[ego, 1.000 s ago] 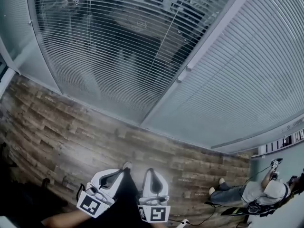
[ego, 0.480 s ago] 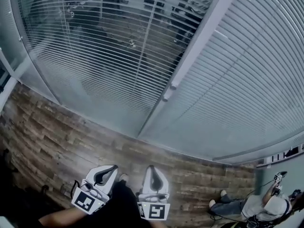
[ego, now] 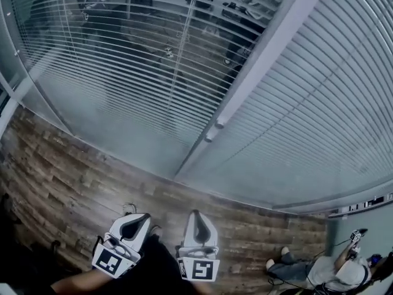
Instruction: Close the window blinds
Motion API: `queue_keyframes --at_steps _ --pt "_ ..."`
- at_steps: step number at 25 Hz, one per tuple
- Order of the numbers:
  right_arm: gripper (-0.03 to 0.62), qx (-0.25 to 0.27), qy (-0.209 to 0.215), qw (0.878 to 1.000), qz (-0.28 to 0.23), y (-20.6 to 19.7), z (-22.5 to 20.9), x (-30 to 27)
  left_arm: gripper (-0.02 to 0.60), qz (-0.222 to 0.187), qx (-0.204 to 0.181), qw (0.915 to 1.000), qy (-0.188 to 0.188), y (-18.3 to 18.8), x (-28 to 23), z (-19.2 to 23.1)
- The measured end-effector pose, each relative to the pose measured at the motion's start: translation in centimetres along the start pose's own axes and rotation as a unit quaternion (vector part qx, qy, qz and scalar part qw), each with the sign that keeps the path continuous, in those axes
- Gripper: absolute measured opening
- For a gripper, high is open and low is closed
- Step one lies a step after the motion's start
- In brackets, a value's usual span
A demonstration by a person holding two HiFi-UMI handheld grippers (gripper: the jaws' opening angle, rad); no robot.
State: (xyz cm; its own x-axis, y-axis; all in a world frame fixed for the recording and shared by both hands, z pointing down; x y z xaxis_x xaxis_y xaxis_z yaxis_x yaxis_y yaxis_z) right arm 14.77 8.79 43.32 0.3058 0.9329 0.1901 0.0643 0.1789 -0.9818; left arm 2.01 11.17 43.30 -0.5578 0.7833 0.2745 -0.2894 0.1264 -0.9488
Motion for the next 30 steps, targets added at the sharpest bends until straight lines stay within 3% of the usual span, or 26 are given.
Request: queue_keyframes --at_steps 6,14,23,30 --pt "0.028 -0.008 -0.035 0.999 0.002 -0.3 -2.0 -2.9 -0.002 0.002 0.03 0.9993 -0.022 -0.9 -3.4 1.9" --pt "0.034 -0.009 -0.06 0.998 -0.011 -0.3 -5.4 -9.7 -0.002 -0.006 0.016 0.9981 -0.058 -0.3 -9.3 5.0" --pt "0.063 0.003 -0.077 0.997 0.008 0.7 -8.9 -12.9 -0.002 -0.01 0.007 0.999 -0.044 1.9 -10.9 6.4" --pt "0.081 0.014 -0.095 0.995 0.03 -0.6 -10.4 -15.2 -0.002 -0.009 0.013 0.9991 -0.038 1.3 -10.9 8.1"
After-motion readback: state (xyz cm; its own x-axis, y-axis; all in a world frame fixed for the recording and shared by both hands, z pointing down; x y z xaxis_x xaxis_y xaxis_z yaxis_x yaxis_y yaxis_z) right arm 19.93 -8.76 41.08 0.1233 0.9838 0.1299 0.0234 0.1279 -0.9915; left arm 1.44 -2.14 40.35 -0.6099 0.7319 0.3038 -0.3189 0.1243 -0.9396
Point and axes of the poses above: the fingertips, and each gripper's own axes: x backward along the fingers, z to its left, y out of its top, the point moved 1 cm from there along x, backward along the fingers, and after that the axes turned 13 degrees about -z, right-handed, at the moved point
